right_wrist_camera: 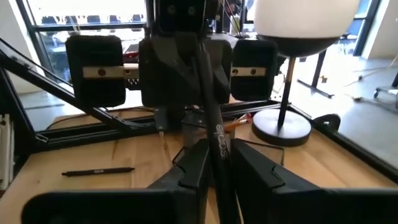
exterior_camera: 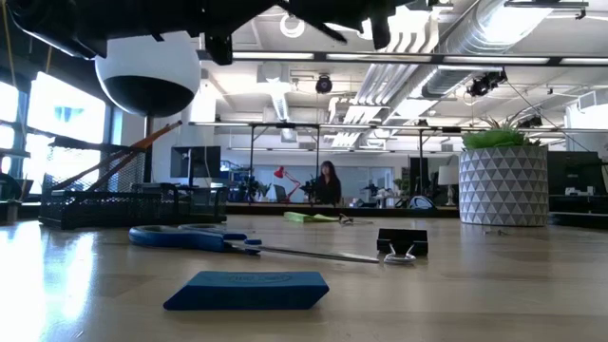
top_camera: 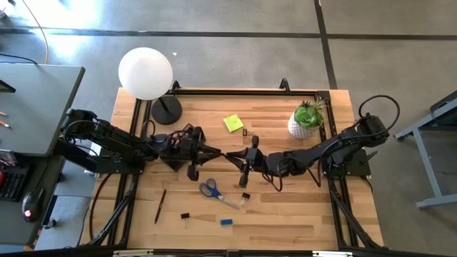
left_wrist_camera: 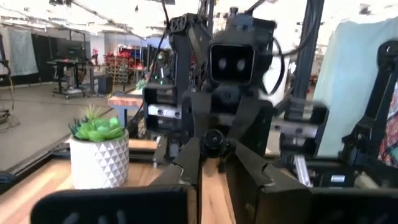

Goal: Pick and place office supplies into organizer
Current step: Put the right black pen into the metal mesh desk organizer

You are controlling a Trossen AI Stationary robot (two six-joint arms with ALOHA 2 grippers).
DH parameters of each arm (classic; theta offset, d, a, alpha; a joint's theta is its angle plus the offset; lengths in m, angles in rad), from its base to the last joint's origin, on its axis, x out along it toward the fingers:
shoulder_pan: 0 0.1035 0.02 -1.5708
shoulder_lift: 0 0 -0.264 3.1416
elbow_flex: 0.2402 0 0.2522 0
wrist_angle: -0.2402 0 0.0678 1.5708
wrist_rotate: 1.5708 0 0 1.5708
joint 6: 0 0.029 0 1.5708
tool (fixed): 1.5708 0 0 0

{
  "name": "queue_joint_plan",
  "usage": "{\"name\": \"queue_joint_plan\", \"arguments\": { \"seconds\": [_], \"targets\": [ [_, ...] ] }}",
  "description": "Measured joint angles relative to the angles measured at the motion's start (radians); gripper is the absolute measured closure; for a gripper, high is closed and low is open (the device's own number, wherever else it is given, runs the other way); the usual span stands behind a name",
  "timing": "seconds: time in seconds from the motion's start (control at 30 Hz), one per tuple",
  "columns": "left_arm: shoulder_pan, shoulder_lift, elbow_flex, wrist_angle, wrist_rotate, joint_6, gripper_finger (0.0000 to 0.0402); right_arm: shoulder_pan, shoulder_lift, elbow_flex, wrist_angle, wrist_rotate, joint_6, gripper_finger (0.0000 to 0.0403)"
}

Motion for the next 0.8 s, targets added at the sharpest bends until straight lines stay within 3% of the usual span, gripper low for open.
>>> {"name": "queue_joint_plan", "arguments": {
  "seconds": [0.17,0.3,0.47,0.63,0.8],
  "targets": [
    [0.002,-0.025,0.006,-0.065,-0.026,0.042,0.0367,0.001,0.0,0.001,-0.042,-0.004,0.043,0.0332],
    [0.009,-0.082,0.035,-0.215,-0.034,0.063,0.0369,0.001,0.0,0.001,-0.057,-0.004,0.042,0.0328],
    [0.01,-0.176,0.1,-0.507,-0.032,0.085,0.0373,0.002,0.0,0.001,-0.07,-0.004,0.042,0.032],
    [0.008,-0.275,0.209,-0.917,-0.033,0.098,0.0366,0.002,0.0,0.001,-0.085,-0.004,0.041,0.0313],
    [0.007,-0.383,0.286,-1.226,-0.084,0.085,0.037,0.001,0.0,0.001,-0.098,-0.003,0.038,0.0311]
  ]
}}
